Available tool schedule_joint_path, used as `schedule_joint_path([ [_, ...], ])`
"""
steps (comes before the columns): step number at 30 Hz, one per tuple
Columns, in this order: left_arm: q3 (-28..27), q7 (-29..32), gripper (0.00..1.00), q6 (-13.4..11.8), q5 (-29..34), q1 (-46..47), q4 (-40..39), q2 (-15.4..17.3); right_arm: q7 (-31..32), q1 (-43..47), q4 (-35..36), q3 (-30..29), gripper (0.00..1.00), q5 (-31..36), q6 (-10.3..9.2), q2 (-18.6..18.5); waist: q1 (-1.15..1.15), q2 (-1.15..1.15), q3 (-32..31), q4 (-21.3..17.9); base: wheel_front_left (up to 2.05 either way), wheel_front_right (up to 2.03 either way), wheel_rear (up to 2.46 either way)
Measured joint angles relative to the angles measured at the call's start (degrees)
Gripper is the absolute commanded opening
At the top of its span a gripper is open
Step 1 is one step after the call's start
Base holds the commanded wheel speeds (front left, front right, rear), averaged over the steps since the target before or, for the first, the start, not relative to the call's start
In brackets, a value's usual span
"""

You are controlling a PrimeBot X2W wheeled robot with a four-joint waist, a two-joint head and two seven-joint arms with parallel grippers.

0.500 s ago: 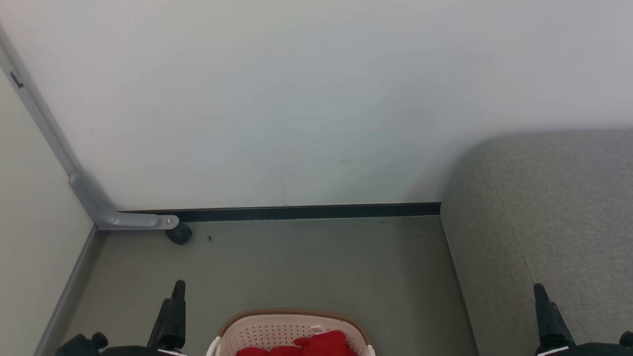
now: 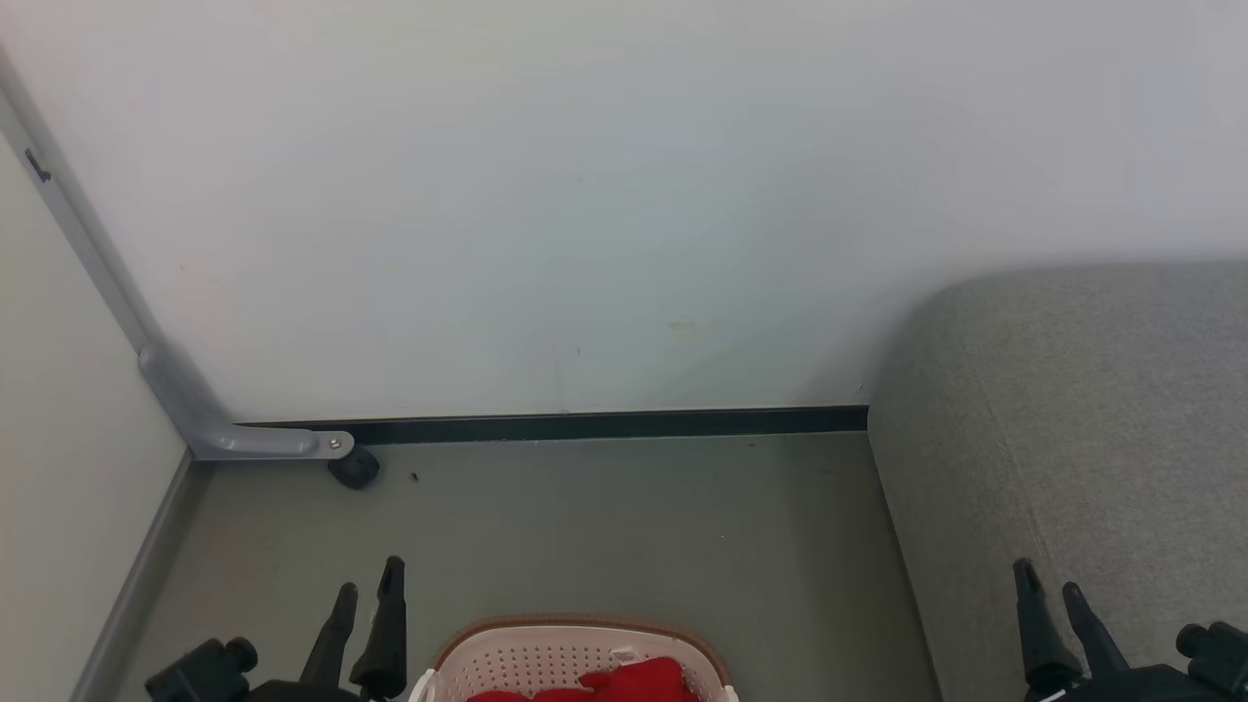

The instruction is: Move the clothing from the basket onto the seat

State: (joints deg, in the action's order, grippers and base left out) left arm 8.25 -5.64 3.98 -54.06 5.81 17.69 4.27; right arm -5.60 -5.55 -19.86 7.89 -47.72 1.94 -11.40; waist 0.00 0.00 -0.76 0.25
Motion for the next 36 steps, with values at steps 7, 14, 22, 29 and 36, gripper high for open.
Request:
schedule_joint_path([
  [7, 1.8, -1.3, 1.0, -1.1, 6.5, 0.0, 0.7, 0.6, -1.3, -0.1, -0.4, 2.2, 1.0, 5.9, -1.34, -0.7, 0.0, 0.0, -0.2, 0.0, 0.0, 0.0, 0.0],
  [14, 3.4, -2.6, 1.0, -1.7, 12.5, 0.0, 1.8, 0.9, -2.8, -0.1, -0.9, 3.9, 1.0, 11.4, -2.33, -1.3, 0.0, 0.0, -0.3, -0.2, 0.0, 0.0, 0.0],
  [22, 5.0, -4.6, 1.0, -3.0, 18.8, 0.0, 3.4, 0.9, -4.6, -1.0, -1.2, 5.6, 1.0, 17.2, -3.46, -2.0, 0.0, 0.0, -0.5, -0.2, 0.0, 0.0, 0.0],
  [29, 5.7, -6.1, 1.0, -3.9, 23.5, 0.3, 4.4, 0.9, -6.1, -1.0, -1.0, 6.7, 1.0, 22.8, -4.47, -2.4, 0.0, 0.0, -0.7, -0.2, 0.0, 0.0, 0.0],
  [36, 6.5, -7.5, 1.0, -4.6, 27.8, 1.0, 5.8, 0.9, -7.6, -1.0, -0.3, 7.8, 1.0, 27.8, -5.17, -3.2, 0.0, 0.0, -0.9, -0.1, 0.0, 0.0, 0.0],
])
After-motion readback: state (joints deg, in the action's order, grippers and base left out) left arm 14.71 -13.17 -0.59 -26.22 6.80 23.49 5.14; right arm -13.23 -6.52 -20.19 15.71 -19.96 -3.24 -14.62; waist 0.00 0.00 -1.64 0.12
